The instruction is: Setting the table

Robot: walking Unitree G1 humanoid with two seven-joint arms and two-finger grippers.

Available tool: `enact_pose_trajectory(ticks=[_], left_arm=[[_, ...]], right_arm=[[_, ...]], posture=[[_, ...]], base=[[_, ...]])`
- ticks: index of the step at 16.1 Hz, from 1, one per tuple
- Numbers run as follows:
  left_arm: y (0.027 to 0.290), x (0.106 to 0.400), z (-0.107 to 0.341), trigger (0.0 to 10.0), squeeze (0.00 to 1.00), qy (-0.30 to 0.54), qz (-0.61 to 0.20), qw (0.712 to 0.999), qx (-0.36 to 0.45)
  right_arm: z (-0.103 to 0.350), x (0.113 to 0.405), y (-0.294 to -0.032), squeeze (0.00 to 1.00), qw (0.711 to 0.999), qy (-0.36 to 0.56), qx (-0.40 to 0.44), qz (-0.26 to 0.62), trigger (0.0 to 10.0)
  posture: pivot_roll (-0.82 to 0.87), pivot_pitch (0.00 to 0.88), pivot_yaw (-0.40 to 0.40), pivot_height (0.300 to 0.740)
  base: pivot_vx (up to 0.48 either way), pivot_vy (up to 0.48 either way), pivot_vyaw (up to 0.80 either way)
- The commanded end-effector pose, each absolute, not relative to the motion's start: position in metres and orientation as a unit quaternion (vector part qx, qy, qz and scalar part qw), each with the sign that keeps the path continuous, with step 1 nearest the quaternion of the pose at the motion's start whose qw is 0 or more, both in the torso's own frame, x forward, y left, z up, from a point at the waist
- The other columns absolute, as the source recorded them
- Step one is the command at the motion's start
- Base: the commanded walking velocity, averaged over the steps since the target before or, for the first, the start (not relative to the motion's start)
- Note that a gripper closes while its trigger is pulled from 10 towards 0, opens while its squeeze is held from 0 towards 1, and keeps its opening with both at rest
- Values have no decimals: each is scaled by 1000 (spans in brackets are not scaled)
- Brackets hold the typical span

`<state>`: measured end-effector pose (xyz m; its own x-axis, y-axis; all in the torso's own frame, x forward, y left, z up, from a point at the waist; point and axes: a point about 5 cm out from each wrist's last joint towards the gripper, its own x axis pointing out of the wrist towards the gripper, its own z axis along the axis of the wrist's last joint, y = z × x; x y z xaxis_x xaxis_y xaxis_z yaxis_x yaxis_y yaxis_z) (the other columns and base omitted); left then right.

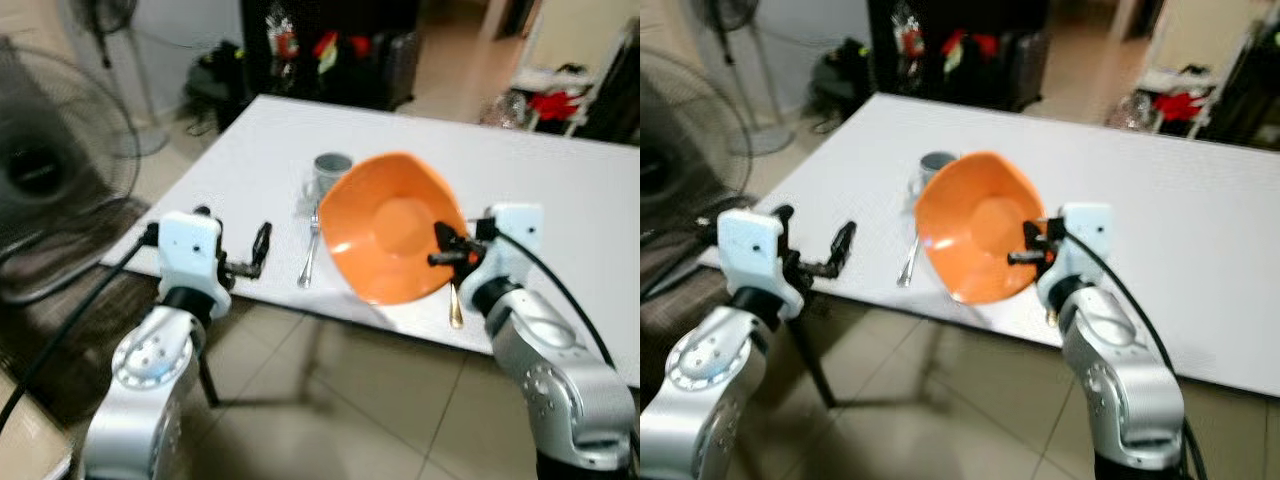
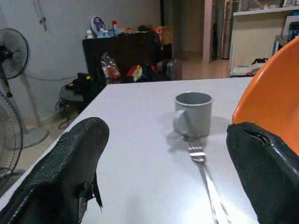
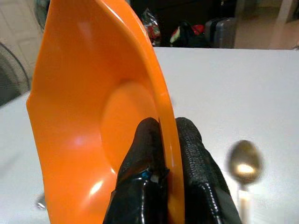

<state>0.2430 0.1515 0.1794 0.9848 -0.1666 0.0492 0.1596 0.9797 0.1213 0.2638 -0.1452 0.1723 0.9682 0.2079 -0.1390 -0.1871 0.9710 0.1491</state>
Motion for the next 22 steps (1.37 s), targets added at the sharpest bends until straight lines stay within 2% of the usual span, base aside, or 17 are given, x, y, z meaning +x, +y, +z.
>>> enact_pose_trajectory(ticks=[1, 5, 9, 16, 18, 22], left_arm=[[156, 244, 179, 10000, 0, -25, -82, 994, 62], [156, 245, 178, 10000, 0, -20, -87, 994, 67], [156, 243, 176, 10000, 0, -8, -104, 992, 68], [159, 240, 179, 10000, 0, -3, -156, 985, 79], [156, 239, 179, 10000, 0, 2, -194, 978, 78], [152, 239, 185, 10000, 0, 12, -258, 962, 87]], right_arm=[[181, 259, -140, 0, 988, 62, 84, 117, 10000], [182, 259, -139, 0, 983, 69, 112, 125, 10000], [179, 270, -133, 0, 972, 117, 139, 149, 10000], [186, 327, -161, 0, 961, 156, 220, 62, 10000], [175, 358, -172, 0, 948, 191, 253, 6, 10000], [186, 398, -165, 0, 932, 176, 317, 2, 10000]], posture=[[-49, 0, 0, 740], [-52, 0, 5, 740], [-47, 0, 5, 740], [-33, 0, 14, 740], [-33, 0, 22, 740], [-23, 32, 40, 740]], base=[[371, 0, -800], [336, 0, -200], [0, 0, 0], [0, 0, 0], [0, 0, 0], [0, 0, 0]])
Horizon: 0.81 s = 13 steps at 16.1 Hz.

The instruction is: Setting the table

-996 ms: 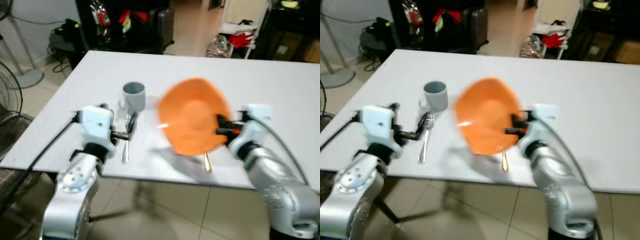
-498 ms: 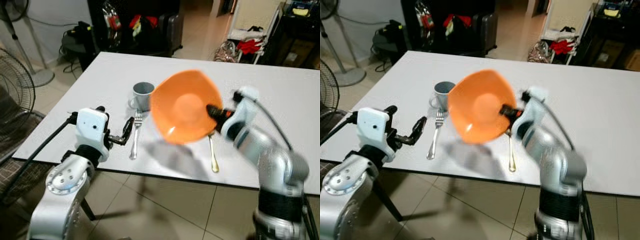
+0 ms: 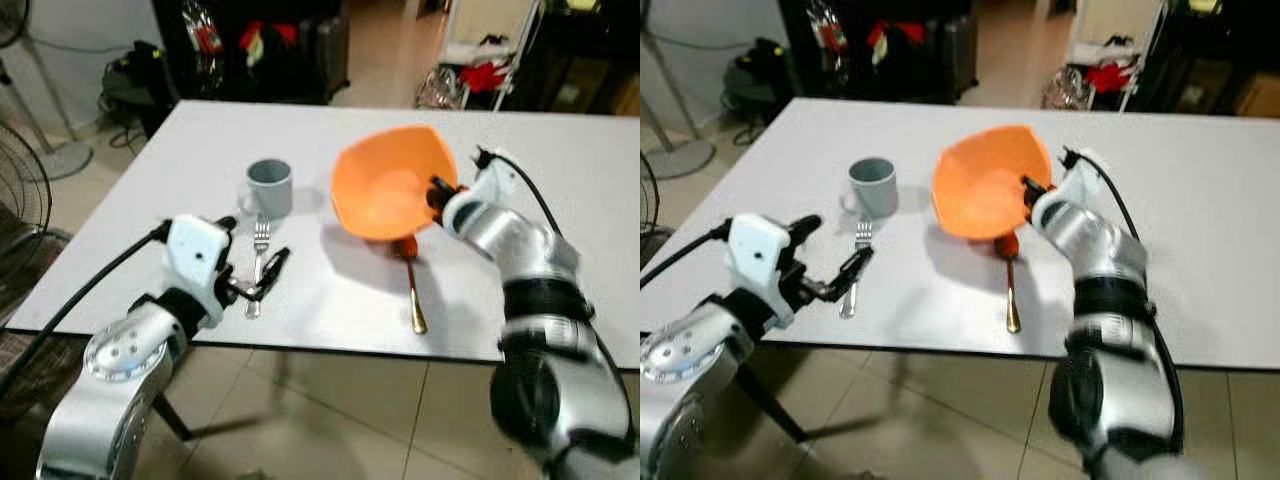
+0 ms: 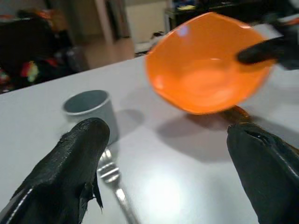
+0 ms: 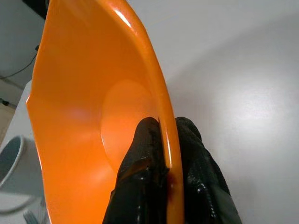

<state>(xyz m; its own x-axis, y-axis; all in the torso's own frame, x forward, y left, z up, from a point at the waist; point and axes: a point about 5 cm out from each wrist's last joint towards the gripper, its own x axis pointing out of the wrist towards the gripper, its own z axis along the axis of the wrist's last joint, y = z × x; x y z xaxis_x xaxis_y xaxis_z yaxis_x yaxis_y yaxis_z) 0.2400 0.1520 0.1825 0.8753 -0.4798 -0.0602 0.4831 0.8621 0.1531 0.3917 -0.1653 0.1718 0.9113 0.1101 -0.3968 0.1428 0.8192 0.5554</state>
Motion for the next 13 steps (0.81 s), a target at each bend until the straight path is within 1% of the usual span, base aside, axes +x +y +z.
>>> enact_pose_trajectory(ticks=[1, 2, 4, 6, 13], left_arm=[[152, 238, 185, 10000, 0, 13, -261, 961, 88], [152, 237, 186, 10000, 0, 14, -264, 960, 88], [151, 228, 188, 10000, 0, 25, -284, 955, 86], [151, 223, 189, 10000, 0, 31, -291, 953, 84], [151, 208, 194, 10000, 0, 49, -300, 949, 78]], right_arm=[[189, 401, -165, 0, 930, 174, 324, 0, 10000], [190, 404, -164, 0, 928, 173, 330, -2, 10000], [200, 414, -158, 0, 927, 167, 336, 9, 10000], [206, 417, -154, 0, 921, 161, 354, 16, 10000], [205, 419, -139, 0, 905, 179, 385, 11, 10000]], posture=[[-19, 45, 41, 740], [-18, 50, 42, 740], [-1, 106, 41, 740], [19, 138, 35, 740], [49, 206, 21, 740]], base=[[0, 0, 0], [0, 0, 0], [0, 0, 0], [0, 0, 0], [0, 0, 0]])
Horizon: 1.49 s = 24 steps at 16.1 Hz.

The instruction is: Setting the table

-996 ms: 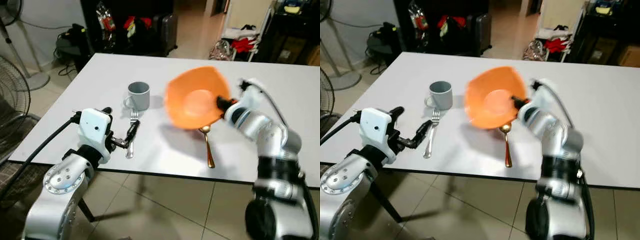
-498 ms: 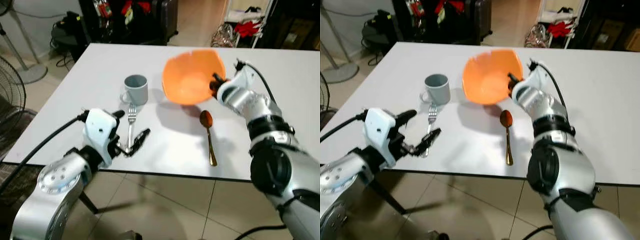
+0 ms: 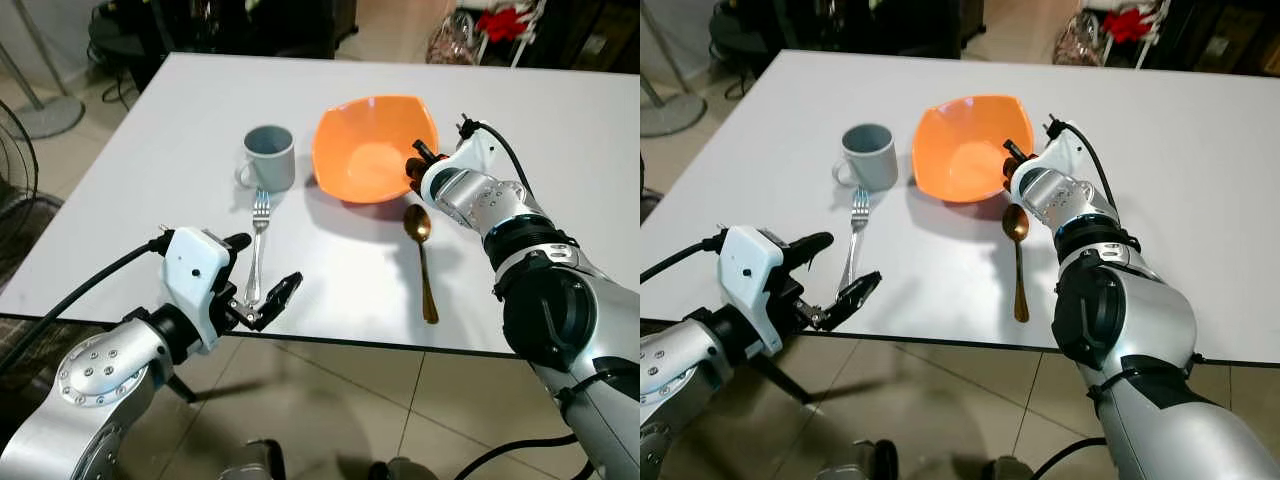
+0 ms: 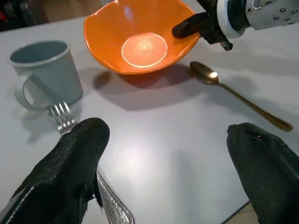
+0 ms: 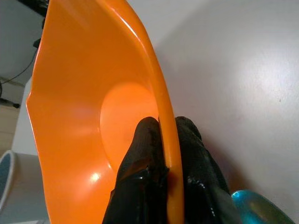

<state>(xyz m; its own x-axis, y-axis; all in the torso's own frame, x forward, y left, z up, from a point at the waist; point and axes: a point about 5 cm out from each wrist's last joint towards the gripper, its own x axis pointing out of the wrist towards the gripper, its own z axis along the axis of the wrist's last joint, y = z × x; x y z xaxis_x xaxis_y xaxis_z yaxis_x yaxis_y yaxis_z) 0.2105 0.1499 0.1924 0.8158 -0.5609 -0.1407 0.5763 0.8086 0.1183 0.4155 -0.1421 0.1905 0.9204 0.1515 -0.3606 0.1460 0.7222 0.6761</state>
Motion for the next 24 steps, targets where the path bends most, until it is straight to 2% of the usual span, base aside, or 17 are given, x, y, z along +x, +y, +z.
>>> enact_pose_trajectory(ticks=[1, 5, 6, 8, 17, 18, 20, 24], left_arm=[[149, 205, 195, 10000, 0, 52, -302, 949, 76], [148, 202, 196, 10000, 0, 54, -303, 948, 74], [148, 202, 196, 10000, 0, 56, -303, 949, 73], [149, 201, 197, 10000, 0, 58, -301, 949, 73], [148, 218, 200, 10000, 0, 40, -305, 949, 71], [147, 222, 200, 10000, 0, 37, -307, 948, 71], [144, 229, 201, 10000, 0, 29, -311, 948, 67], [141, 234, 198, 10000, 0, 18, -303, 952, 45]], right_arm=[[204, 419, -136, 0, 902, 181, 392, 14, 10000], [201, 418, -129, 0, 885, 188, 426, 16, 10000], [200, 418, -126, 196, 880, 191, 435, 19, 10000], [198, 417, -125, 1000, 875, 194, 444, 21, 10000], [208, 418, -140, 1000, 865, 194, 459, 50, 10000], [210, 417, -144, 20, 863, 198, 461, 58, 10000], [213, 415, -153, 0, 857, 206, 466, 78, 10000], [207, 405, -165, 0, 868, 231, 423, 120, 10000]], posture=[[51, 211, 19, 740], [56, 224, 13, 740], [57, 223, 11, 740], [56, 220, 8, 740], [-7, 114, 64, 740], [-17, 96, 68, 740], [-31, 67, 76, 740], [-52, 29, 92, 740]], base=[[0, 0, 0], [0, 0, 0], [0, 0, 0], [0, 0, 0], [0, 0, 0], [0, 0, 0], [0, 0, 0], [0, 0, 0]])
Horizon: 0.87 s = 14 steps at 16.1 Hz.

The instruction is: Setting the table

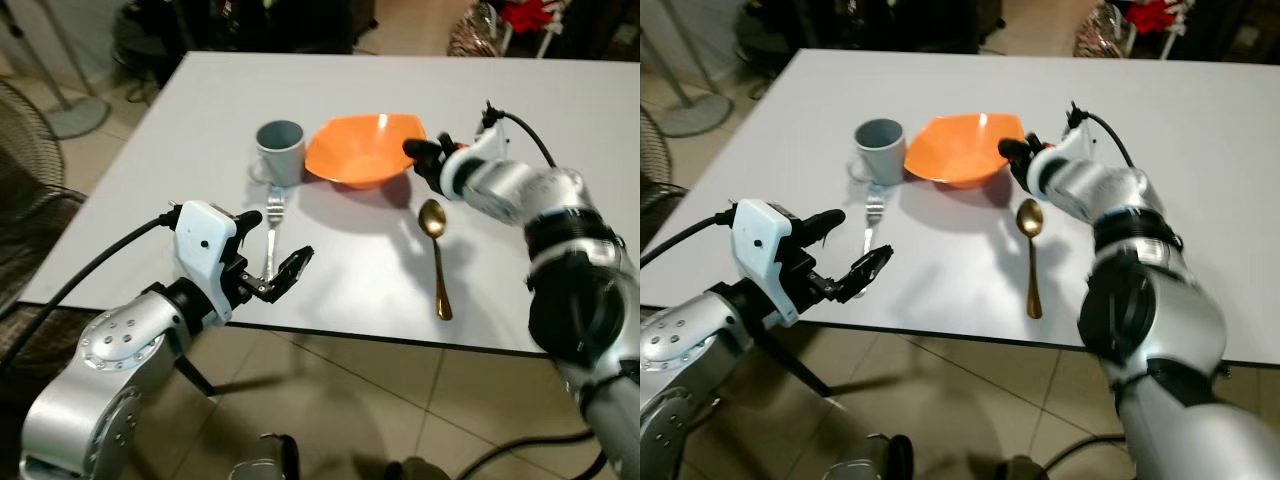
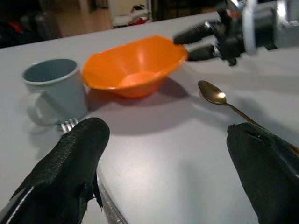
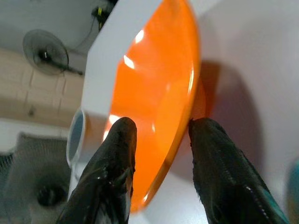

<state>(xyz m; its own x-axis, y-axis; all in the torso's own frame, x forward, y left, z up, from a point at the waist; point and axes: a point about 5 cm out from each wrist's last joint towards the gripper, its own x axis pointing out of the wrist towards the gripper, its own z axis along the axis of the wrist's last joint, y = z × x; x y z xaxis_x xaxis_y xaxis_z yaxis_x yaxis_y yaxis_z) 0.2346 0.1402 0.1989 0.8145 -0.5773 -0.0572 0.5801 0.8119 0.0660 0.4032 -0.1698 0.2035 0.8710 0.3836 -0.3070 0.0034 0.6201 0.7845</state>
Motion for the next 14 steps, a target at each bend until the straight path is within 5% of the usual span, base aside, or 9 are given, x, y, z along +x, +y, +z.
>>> enact_pose_trajectory(ticks=[1, 7, 10, 12, 14], left_arm=[[140, 235, 197, 10000, 0, 17, -299, 953, 36], [132, 233, 193, 10000, 0, 10, -280, 960, 5], [137, 235, 192, 10000, 0, 10, -228, 974, 5], [146, 237, 190, 10000, 0, 10, -159, 987, 13], [148, 235, 188, 10000, 0, 9, -139, 990, 21]], right_arm=[[204, 395, -173, 0, 875, 236, 405, 124, 10000], [223, 315, -191, 0, 940, 155, 240, 186, 10000], [236, 289, -192, 0, 979, 72, 123, 148, 10000], [238, 269, -180, 0, 992, 11, -2, 128, 10000], [216, 257, -167, 0, 993, 30, -22, 108, 10000]], posture=[[-55, 22, 92, 740], [-62, 9, 103, 740], [-56, 1, 91, 740], [-56, 0, 84, 740], [-55, 0, 80, 740]], base=[[0, 0, 0], [0, 0, 0], [0, 0, 0], [0, 0, 0], [0, 0, 0]])
